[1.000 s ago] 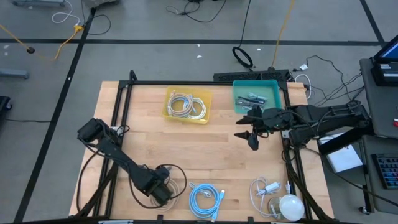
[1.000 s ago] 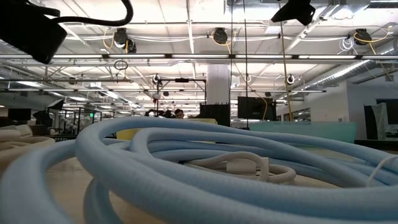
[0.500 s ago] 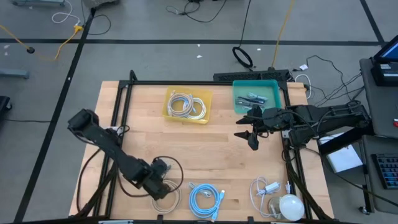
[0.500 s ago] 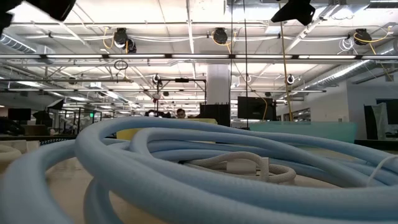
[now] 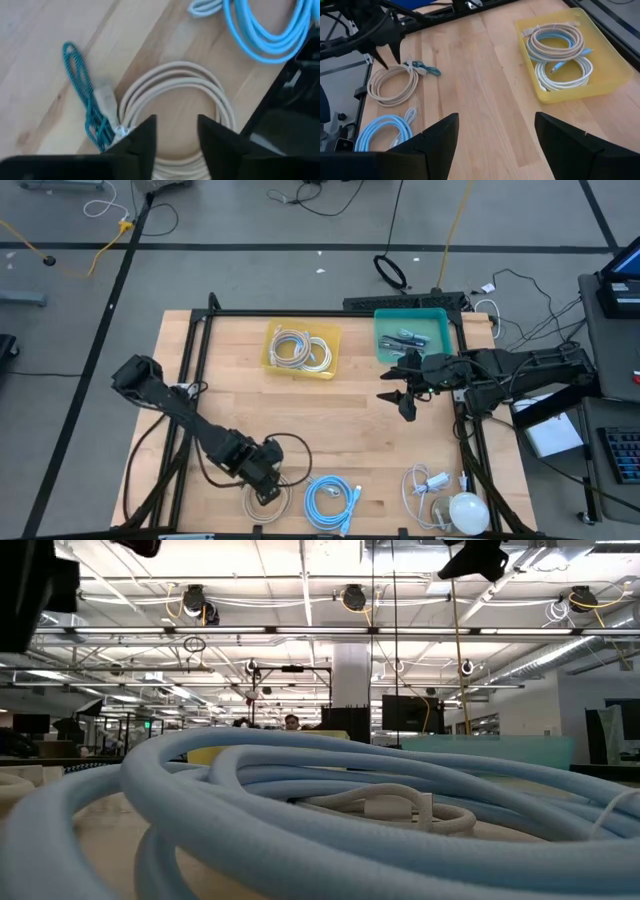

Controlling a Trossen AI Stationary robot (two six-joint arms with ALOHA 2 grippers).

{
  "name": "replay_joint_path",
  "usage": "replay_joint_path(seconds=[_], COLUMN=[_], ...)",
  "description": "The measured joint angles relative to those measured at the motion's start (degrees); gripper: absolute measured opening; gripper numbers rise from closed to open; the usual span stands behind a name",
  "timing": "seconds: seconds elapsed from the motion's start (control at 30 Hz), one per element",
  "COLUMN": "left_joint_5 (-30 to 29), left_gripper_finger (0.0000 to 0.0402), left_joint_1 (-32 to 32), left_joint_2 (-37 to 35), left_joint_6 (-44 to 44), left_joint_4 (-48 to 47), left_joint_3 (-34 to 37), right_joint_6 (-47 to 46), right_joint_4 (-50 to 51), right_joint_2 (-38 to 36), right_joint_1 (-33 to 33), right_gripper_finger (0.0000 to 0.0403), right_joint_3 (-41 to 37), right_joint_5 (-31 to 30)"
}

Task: Pick & Place USB Port
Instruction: Put the brown USB cable into the yellow bin

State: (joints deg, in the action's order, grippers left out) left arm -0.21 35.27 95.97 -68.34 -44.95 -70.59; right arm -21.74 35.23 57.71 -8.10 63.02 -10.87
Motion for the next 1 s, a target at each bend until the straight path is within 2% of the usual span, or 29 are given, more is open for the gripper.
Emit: replay_joint_path(seconds=[0.13,0.27,0.43,0.63,0.73,0.83,0.9,1.0], left_joint_5=[0.17,1.63,3.68,3.64,3.58,3.42,3.65,4.37], left_gripper_finger=[0.0218,0.0253,0.0263,0.0251,0.0238,0.0206,0.0165,0.0076], left_joint_1=[0.04,0.00,0.00,-0.28,-0.62,-1.33,-2.00,-3.15], left_joint_2=[2.60,5.53,9.36,12.66,13.52,14.16,14.18,14.22], left_joint_6=[5.59,9.11,13.06,15.84,16.18,15.81,15.72,15.87], left_joint_4=[0.09,-1.14,-0.88,-1.26,-1.22,-1.16,-1.33,-1.98], left_joint_3=[0.00,0.00,0.00,0.00,-0.18,-0.28,-0.24,-0.14], right_joint_6=[0.04,-0.09,-0.31,-0.33,-1.10,-1.60,-1.62,-2.03], right_joint_4=[0.18,0.18,0.21,0.16,0.13,-0.38,-0.47,-0.57], right_joint_2=[0.00,0.00,0.00,0.00,0.00,0.00,0.00,0.00], right_joint_1=[0.00,0.00,0.02,0.01,0.01,0.00,0.02,0.01], right_gripper_finger=[0.0254,0.0254,0.0254,0.0254,0.0254,0.0254,0.0254,0.0254], right_joint_3=[0.00,0.00,-0.02,-0.02,-0.02,-0.02,-0.02,-0.02], right_joint_5=[-0.10,-1.27,-1.29,-1.29,-1.28,-1.27,-1.27,-1.27])
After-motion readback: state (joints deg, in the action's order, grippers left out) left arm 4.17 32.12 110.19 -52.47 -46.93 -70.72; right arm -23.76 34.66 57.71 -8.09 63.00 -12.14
